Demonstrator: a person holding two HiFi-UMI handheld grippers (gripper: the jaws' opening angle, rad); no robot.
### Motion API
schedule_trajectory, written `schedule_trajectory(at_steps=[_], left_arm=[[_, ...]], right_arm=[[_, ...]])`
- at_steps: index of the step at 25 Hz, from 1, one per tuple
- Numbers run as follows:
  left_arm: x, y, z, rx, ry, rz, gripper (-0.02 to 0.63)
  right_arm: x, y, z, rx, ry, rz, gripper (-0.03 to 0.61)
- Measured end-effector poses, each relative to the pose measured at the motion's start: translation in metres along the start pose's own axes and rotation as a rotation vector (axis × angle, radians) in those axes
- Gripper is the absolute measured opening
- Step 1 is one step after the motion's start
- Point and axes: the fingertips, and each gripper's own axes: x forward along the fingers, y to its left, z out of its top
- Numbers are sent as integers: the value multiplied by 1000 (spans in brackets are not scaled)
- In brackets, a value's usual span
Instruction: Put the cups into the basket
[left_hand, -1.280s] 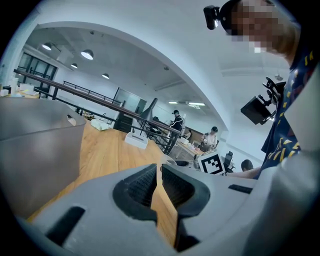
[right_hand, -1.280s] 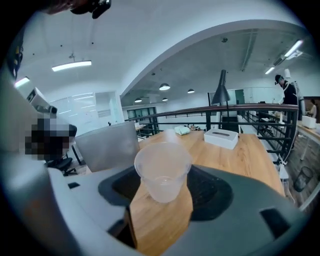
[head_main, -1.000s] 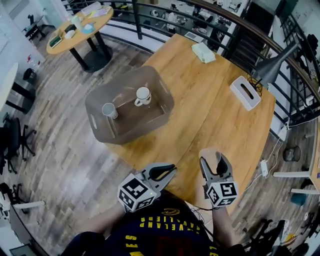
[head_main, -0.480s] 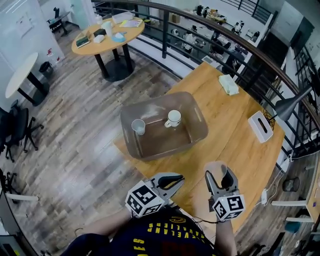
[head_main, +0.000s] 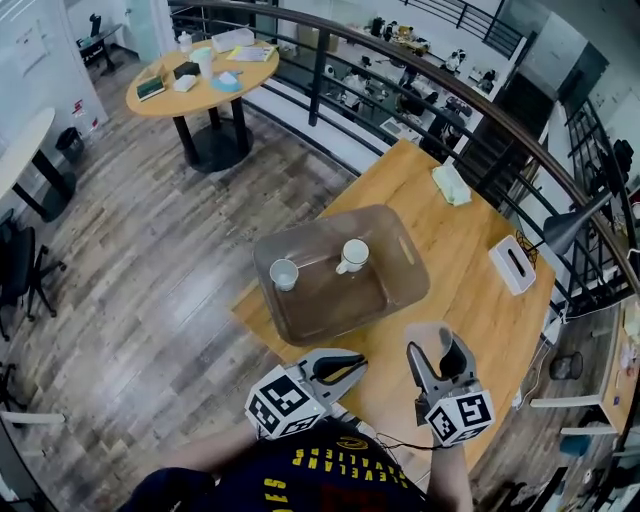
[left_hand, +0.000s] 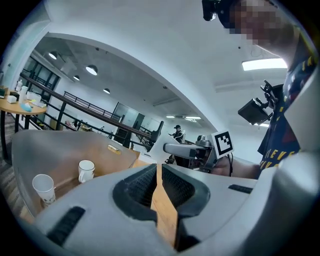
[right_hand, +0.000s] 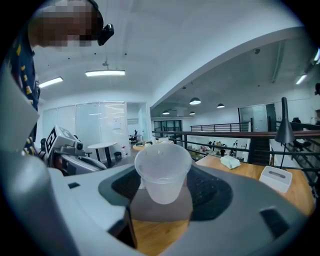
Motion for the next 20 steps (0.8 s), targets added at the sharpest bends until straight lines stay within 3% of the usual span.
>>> schedule_trajectory(at_steps=[9, 20], left_arm=[[-29, 18, 25, 8, -41, -34, 15], [-50, 38, 28, 13, -35, 156, 15]], right_arm=[[32, 24, 28, -12, 8, 27, 295], [66, 42, 46, -84, 4, 259, 295]])
